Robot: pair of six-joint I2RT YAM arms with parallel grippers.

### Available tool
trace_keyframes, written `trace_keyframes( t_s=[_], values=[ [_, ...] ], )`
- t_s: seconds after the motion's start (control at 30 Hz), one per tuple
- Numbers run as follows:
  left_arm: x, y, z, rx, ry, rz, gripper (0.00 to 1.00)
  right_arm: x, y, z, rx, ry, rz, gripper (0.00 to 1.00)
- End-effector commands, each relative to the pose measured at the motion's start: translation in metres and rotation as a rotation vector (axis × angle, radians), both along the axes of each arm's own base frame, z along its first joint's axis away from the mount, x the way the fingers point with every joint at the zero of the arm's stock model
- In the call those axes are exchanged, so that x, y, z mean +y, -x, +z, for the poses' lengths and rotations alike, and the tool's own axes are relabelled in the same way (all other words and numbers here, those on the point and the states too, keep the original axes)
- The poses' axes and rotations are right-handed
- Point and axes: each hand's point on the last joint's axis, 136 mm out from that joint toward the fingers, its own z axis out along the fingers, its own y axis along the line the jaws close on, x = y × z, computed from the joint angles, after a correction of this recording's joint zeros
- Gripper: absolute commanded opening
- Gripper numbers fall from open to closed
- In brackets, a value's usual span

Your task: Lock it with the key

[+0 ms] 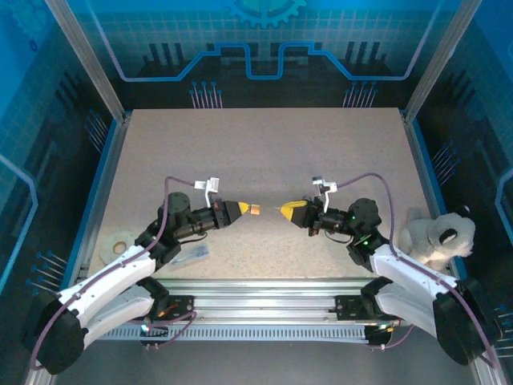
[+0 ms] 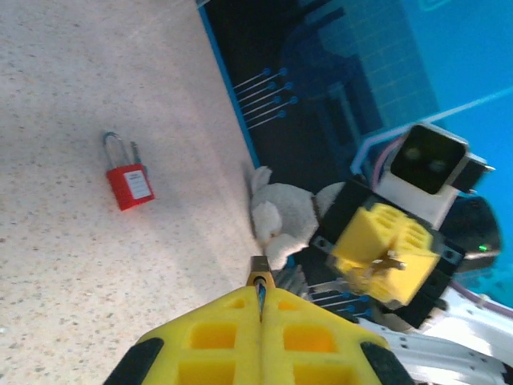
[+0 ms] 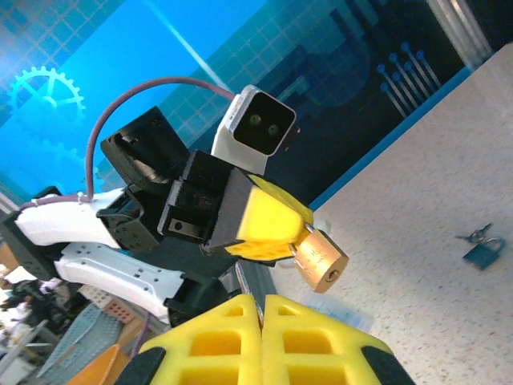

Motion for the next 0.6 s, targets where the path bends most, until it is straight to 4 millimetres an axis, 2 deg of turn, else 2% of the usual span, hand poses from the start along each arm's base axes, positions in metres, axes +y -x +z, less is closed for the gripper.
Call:
trace_keyframes(
  t_s=[0.0, 0.1, 0.3, 0.57],
  values=[
    [0.001, -0.008, 0.001, -0.030, -0.102, -0.012, 0.00, -0.012, -0.009, -0.009, -0.014, 0.051, -0.101, 0.00],
    [-0.004, -0.016, -0.006, -0.007, -0.178, -0.042, 0.00, -0.024, -0.014, -0.010, -0.030, 0.068, -0.185, 0.00],
    [-0.014, -0.044, -0.028, 0.069, -0.300, -0.069, 0.00, -0.042, -0.020, -0.011, -0.043, 0.081, -0.301, 0.00],
    [-0.039, -0.069, -0.046, 0.142, -0.370, -0.233, 0.00, -0.047, -0.022, -0.014, -0.036, 0.079, -0.332, 0.00]
  ],
)
